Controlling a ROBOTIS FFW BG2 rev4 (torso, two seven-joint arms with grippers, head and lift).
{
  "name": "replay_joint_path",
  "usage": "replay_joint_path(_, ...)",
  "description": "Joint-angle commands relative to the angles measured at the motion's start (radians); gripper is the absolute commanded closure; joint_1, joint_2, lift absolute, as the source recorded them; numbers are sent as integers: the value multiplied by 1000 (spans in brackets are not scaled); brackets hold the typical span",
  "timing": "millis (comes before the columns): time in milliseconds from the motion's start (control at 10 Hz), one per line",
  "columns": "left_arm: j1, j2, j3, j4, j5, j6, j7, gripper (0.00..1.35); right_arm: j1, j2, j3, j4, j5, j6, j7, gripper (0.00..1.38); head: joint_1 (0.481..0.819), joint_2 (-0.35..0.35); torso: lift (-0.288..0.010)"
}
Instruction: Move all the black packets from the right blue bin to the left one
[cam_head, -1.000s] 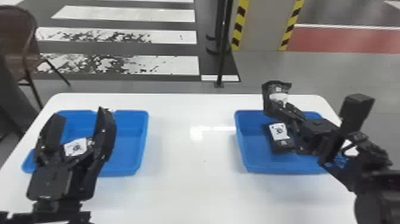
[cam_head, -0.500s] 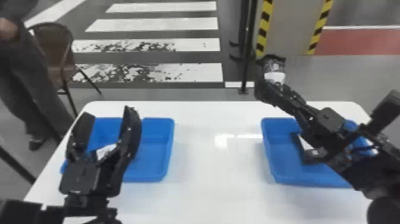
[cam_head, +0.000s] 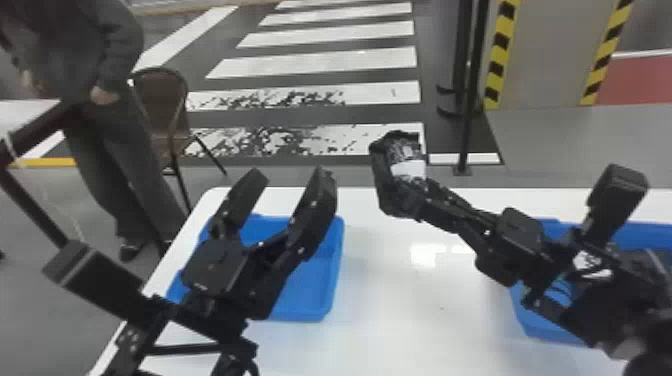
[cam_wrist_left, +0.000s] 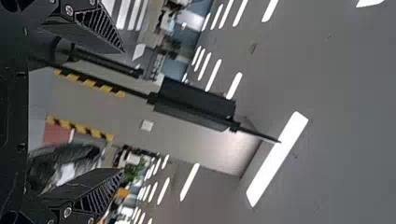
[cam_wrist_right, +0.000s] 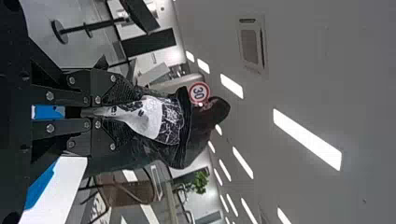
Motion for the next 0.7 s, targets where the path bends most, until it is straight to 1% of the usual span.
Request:
replay_joint_path(0, -37, 7, 2, -19, 23, 143, -43, 130, -24, -5, 60, -4, -10, 17, 2, 1078, 617, 202, -140)
replay_joint_path(100, -47, 10, 0, -19, 21, 170, -54, 136, -31, -6, 76, -11, -10, 29, 2, 1078, 624, 203, -140)
replay_joint_path(300, -47, 8, 18, -14, 3, 199, -52, 130, -36, -8, 98, -21, -10, 39, 0, 1078, 635, 213, -140)
replay_joint_path(500, -54, 7, 28, -9, 3, 202, -50, 136, -46, -12, 134, -16, -16, 51, 0, 1078, 644, 235, -140)
replay_joint_path(600, -62, 7, 28, 3, 3, 177, -46, 136, -56, -12, 156, -16, -20, 54, 0, 1078, 648, 248, -140)
